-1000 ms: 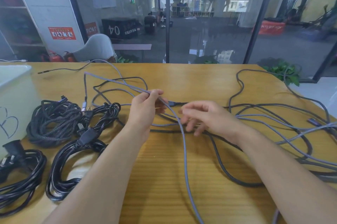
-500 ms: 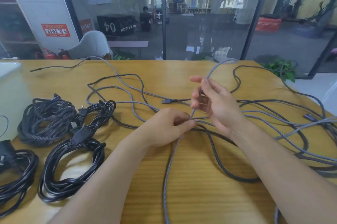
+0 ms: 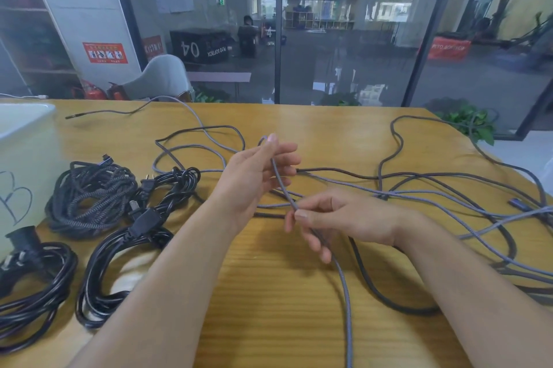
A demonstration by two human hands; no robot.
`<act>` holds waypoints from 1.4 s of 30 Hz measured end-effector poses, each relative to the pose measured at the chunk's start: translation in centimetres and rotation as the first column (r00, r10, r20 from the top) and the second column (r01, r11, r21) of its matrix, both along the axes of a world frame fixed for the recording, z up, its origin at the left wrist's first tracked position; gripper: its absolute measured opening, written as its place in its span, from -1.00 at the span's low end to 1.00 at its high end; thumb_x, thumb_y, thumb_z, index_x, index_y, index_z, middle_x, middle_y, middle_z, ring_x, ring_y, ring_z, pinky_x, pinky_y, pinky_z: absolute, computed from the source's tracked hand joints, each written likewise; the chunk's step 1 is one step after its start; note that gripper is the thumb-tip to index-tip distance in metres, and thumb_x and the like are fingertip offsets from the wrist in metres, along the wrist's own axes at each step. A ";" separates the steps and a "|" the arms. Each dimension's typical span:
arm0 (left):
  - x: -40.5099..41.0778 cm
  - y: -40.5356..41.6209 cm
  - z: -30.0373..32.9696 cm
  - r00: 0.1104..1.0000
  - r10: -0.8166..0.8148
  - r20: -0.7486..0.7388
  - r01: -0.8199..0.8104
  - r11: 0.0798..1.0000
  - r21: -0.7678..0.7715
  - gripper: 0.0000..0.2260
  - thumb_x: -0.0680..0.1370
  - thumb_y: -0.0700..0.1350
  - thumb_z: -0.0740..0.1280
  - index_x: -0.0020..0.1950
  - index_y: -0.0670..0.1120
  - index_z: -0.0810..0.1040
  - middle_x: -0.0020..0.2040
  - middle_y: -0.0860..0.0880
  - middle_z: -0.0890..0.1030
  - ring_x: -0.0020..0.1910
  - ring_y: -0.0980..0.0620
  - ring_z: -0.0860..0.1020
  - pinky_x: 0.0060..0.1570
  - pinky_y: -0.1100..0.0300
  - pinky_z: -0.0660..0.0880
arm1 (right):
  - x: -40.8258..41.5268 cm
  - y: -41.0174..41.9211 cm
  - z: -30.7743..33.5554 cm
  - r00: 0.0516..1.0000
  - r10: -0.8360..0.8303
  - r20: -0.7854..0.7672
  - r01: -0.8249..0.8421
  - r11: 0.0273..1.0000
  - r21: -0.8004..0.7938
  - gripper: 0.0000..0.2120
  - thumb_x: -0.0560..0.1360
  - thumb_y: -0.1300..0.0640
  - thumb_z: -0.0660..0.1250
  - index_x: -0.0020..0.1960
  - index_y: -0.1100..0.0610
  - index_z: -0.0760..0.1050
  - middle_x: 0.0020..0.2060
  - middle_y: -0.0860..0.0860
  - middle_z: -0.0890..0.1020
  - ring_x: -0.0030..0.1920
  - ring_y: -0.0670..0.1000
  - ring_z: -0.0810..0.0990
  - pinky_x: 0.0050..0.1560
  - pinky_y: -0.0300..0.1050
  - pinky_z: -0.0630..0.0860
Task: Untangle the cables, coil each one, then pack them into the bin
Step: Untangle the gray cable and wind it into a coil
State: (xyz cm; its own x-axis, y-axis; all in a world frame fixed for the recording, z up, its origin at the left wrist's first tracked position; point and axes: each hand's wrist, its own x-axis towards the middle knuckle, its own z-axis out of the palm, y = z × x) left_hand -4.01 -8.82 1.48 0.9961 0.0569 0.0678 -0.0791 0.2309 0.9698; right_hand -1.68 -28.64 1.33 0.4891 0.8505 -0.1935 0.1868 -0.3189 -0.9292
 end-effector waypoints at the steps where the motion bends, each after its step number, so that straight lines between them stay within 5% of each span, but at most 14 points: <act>1: 0.0 0.0 0.0 1.000 -0.008 0.012 0.008 1.000 0.023 -0.64 0.73 0.06 0.20 0.16 -0.16 0.68 -0.19 -0.03 0.66 -0.21 0.02 0.59 -0.13 0.16 0.54 | 0.0 0.0 0.0 1.000 -0.025 0.010 0.025 1.000 -0.016 -0.70 0.72 0.02 0.21 0.16 0.19 0.62 -0.23 0.13 0.64 -0.26 0.09 0.66 -0.10 -0.04 0.61; 7: -0.3 -0.5 -0.6 0.984 -0.166 0.062 0.122 0.886 0.448 -0.68 0.74 -0.03 0.20 0.07 -0.15 0.71 -0.31 -0.07 0.61 -0.29 0.03 0.56 -0.25 0.16 0.50 | 1.6 -0.1 0.1 0.833 -0.539 -0.120 0.552 0.818 0.159 -0.44 0.69 -0.22 0.10 0.23 0.19 0.64 0.03 0.14 0.76 0.09 0.10 0.74 0.21 0.06 0.64; 11: -0.4 -1.7 -1.8 0.951 -0.307 -0.029 0.257 0.737 0.625 -0.72 0.74 -0.04 0.23 0.07 -0.11 0.70 -0.28 -0.01 0.68 -0.26 0.08 0.58 -0.24 0.19 0.51 | 2.0 -0.5 0.6 0.778 -0.531 -0.335 0.627 0.694 0.354 -0.57 0.70 -0.07 0.19 0.22 0.25 0.63 0.03 0.14 0.75 0.02 0.08 0.74 0.02 -0.07 0.66; 15: -0.6 -1.6 -1.6 0.954 -0.298 -0.025 0.242 0.720 0.651 -0.68 0.70 0.07 0.28 -0.07 -0.04 0.74 -0.09 0.01 0.75 -0.13 0.05 0.66 -0.12 0.13 0.57 | 1.8 -0.1 0.6 0.792 -0.513 -0.330 0.610 0.647 0.458 -0.77 0.69 0.11 0.25 0.11 0.22 0.61 -0.20 0.03 0.67 -0.13 0.02 0.68 -0.06 -0.13 0.67; 17: -0.7 -1.2 -1.0 0.976 -0.219 -0.004 0.177 0.777 0.604 -0.62 0.64 0.21 0.27 -0.03 -0.02 0.75 -0.05 -0.05 0.75 -0.08 0.05 0.68 0.02 0.07 0.62 | 1.5 0.0 0.8 0.824 -0.503 -0.261 0.562 0.664 0.493 -0.78 0.69 0.10 0.23 0.05 0.19 0.60 -0.24 0.01 0.62 -0.17 0.00 0.65 -0.07 -0.11 0.65; 22: -0.4 -0.9 -0.1 0.982 -0.186 -0.017 0.185 0.954 0.237 -0.30 0.71 0.28 -0.15 0.32 -0.13 0.64 0.03 -0.10 0.74 0.16 -0.06 0.68 0.28 -0.03 0.54 | -0.1 0.5 1.1 0.916 -0.399 0.049 0.329 0.814 0.479 -0.76 0.67 0.07 0.20 0.02 0.18 0.58 -0.25 0.03 0.60 -0.13 0.06 0.68 0.04 -0.03 0.64; 24: -0.8 -1.3 0.2 0.977 -0.209 -0.050 0.212 0.974 0.079 -0.27 0.72 0.27 -0.18 0.36 -0.18 0.60 -0.10 -0.10 0.73 -0.05 -0.06 0.71 0.08 0.06 0.59 | -0.7 1.1 0.7 0.942 -0.317 0.108 0.242 0.867 0.436 -0.76 0.69 0.12 0.19 0.02 0.22 0.56 -0.25 0.04 0.59 -0.12 0.07 0.70 0.08 -0.02 0.65; 26: -1.2 -1.6 0.7 0.968 -0.243 -0.067 0.242 0.970 -0.026 -0.28 0.72 0.25 -0.18 0.36 -0.20 0.59 0.01 -0.13 0.74 -0.23 -0.02 0.69 -0.20 0.16 0.60 | -1.2 1.7 0.2 0.961 -0.246 0.125 0.179 0.901 0.395 -0.77 0.70 0.15 0.17 0.03 0.24 0.56 -0.24 0.07 0.57 -0.12 0.06 0.69 0.08 -0.06 0.64; 29: -1.3 -1.4 1.1 0.959 -0.282 -0.031 0.276 0.952 -0.133 -0.34 0.74 0.20 -0.14 0.33 -0.19 0.60 0.24 -0.17 0.69 0.21 -0.05 0.68 0.14 0.06 0.60 | -1.3 2.1 -0.4 0.965 -0.201 0.171 0.132 0.928 0.348 -0.76 0.73 0.18 0.15 0.03 0.22 0.56 -0.23 0.08 0.54 -0.13 0.04 0.63 0.04 -0.13 0.59; 31: -1.3 -1.2 1.1 0.957 -0.288 -0.020 0.280 0.944 -0.173 -0.38 0.75 0.17 -0.10 0.26 -0.17 0.65 0.22 -0.17 0.70 0.26 -0.07 0.65 0.19 0.08 0.57 | -1.3 2.2 -0.6 0.965 -0.194 0.176 0.128 0.936 0.329 -0.75 0.74 0.18 0.14 0.02 0.19 0.57 -0.24 0.04 0.52 -0.17 0.03 0.60 0.00 -0.13 0.59; 35: -1.3 -1.2 1.5 0.961 -0.276 0.011 0.270 0.932 -0.240 -0.40 0.75 0.11 -0.02 0.07 -0.16 0.76 0.03 -0.15 0.74 0.06 -0.08 0.71 0.12 0.08 0.60 | -1.3 2.3 -0.9 0.973 -0.198 0.120 0.167 0.959 0.229 -0.69 0.73 0.09 0.14 -0.04 0.19 0.55 -0.27 0.09 0.47 -0.28 0.03 0.54 -0.15 -0.15 0.58; 38: -1.4 -0.9 2.0 0.976 -0.215 0.041 0.213 0.890 -0.403 -0.44 0.74 0.10 0.06 -0.16 -0.13 0.74 -0.30 -0.02 0.63 -0.30 0.03 0.64 -0.24 0.21 0.62 | -1.0 1.7 -1.1 0.997 -0.075 0.007 0.074 0.995 0.060 -0.66 0.73 0.00 0.15 -0.05 0.20 0.50 -0.29 0.11 0.40 -0.35 0.01 0.46 -0.18 -0.08 0.60; 42: -1.6 0.8 2.5 0.956 -0.254 0.146 0.292 0.778 -0.557 -0.57 0.75 0.06 0.09 -0.26 -0.05 0.47 -0.49 0.12 0.31 -0.57 0.18 0.26 -0.57 0.33 0.20 | 0.4 -0.1 -0.4 0.994 -0.110 -0.016 0.109 0.991 -0.078 -0.70 0.69 -0.02 0.26 -0.08 0.18 0.51 -0.30 0.03 0.40 -0.36 0.01 0.39 -0.20 -0.04 0.60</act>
